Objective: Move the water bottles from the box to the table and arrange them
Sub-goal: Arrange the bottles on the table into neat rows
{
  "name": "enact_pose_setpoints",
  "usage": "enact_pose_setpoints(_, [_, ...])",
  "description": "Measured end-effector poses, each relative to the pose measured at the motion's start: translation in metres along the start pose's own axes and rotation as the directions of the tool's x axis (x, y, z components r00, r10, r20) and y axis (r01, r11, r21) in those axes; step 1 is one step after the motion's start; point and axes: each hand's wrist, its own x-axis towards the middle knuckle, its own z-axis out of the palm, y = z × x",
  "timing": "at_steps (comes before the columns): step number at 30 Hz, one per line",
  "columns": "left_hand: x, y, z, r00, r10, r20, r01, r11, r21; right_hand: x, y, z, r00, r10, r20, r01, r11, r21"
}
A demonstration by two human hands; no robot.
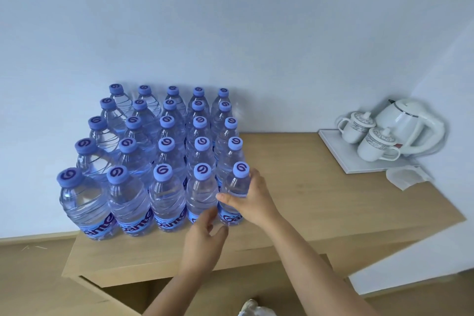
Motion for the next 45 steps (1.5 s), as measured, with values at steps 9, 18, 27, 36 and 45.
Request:
enact_pose_setpoints(9, [-0.026, 0.029, -0.096, 0.785, 0.375, -0.492, -0.28, 0.925, 0.259, -0.009, 0.001, -0.008, 0.99, 0.139, -0.013, -0.139, 0.99, -0.026])
enact_pose_setpoints(18, [0.015, -0.024, -0.199, 0.906, -0.252, -0.341, 0.19, 0.96, -0.206, -0.011, 0.007, 0.0, 0.963, 0.22, 0.157, -0.245, 0.956, 0.16])
enact_pose_setpoints(27, [0.024, -0.04, -0.19, 0.931, -0.153, -0.331, 0.097, 0.979, -0.177, -0.01, 0.002, 0.006, 0.976, 0.185, 0.112, -0.198, 0.973, 0.12])
enact_pose_setpoints(36, [0.025, -0.04, -0.185, 0.917, -0.17, -0.36, 0.137, 0.984, -0.115, -0.018, -0.001, 0.009, 0.972, 0.199, 0.125, -0.218, 0.963, 0.16])
enact_pose_setpoints(45, [-0.002, -0.045, -0.111, 0.898, -0.242, -0.368, 0.171, 0.961, -0.217, -0.078, 0.03, 0.078, 0.946, 0.281, 0.158, -0.3, 0.948, 0.108])
